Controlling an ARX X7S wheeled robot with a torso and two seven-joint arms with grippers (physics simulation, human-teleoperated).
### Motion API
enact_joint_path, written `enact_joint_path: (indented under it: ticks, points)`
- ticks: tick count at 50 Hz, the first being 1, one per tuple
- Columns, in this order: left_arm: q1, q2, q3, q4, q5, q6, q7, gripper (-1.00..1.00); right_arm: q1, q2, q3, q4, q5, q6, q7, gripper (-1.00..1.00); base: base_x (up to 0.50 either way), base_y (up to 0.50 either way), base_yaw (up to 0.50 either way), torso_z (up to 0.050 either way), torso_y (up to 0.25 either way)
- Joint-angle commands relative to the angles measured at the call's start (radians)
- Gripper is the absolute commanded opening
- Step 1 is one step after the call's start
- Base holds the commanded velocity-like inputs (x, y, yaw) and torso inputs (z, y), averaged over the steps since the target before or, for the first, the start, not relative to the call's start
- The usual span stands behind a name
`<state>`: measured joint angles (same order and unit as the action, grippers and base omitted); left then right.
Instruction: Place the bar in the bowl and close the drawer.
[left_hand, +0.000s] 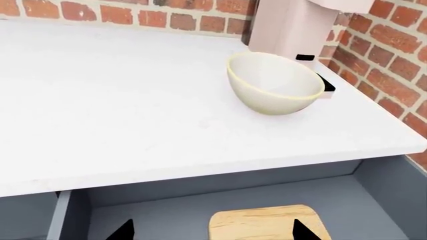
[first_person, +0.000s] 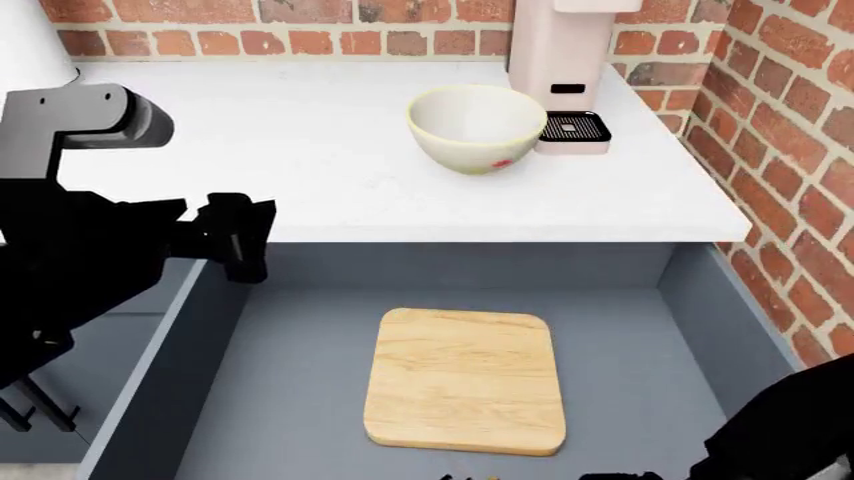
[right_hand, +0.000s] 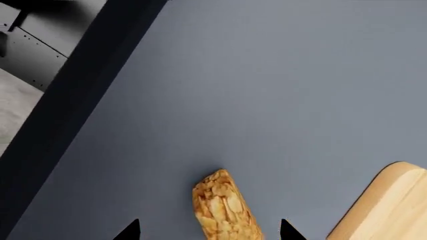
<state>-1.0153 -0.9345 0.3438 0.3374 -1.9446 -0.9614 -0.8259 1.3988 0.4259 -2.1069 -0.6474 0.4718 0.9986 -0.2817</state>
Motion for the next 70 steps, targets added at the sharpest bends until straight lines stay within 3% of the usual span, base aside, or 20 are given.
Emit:
enact_joint_path:
  ticks: [1,38,70]
  points:
    - [-0.001,0.001,0.004,-0.001,-0.001,0.001,0.000,1.00,0.000,0.020,-0.022,0.030,-0.007,-0.020,-0.015,1.00,0.00,0.00,0.00,0.000,0.000]
    - [0.002,0.005,0.018,-0.010,0.011,0.004,0.016,1.00,0.071,0.042,-0.009,0.118,-0.040,-0.112,-0.076,1.00,0.00,0.00,0.00,0.000,0.000]
    - [0.027,-0.006,0.017,-0.012,0.027,0.015,0.039,1.00,-0.017,-0.010,-0.057,0.238,-0.086,-0.201,-0.098,1.00,0.00,0.00,0.00,0.000,0.000]
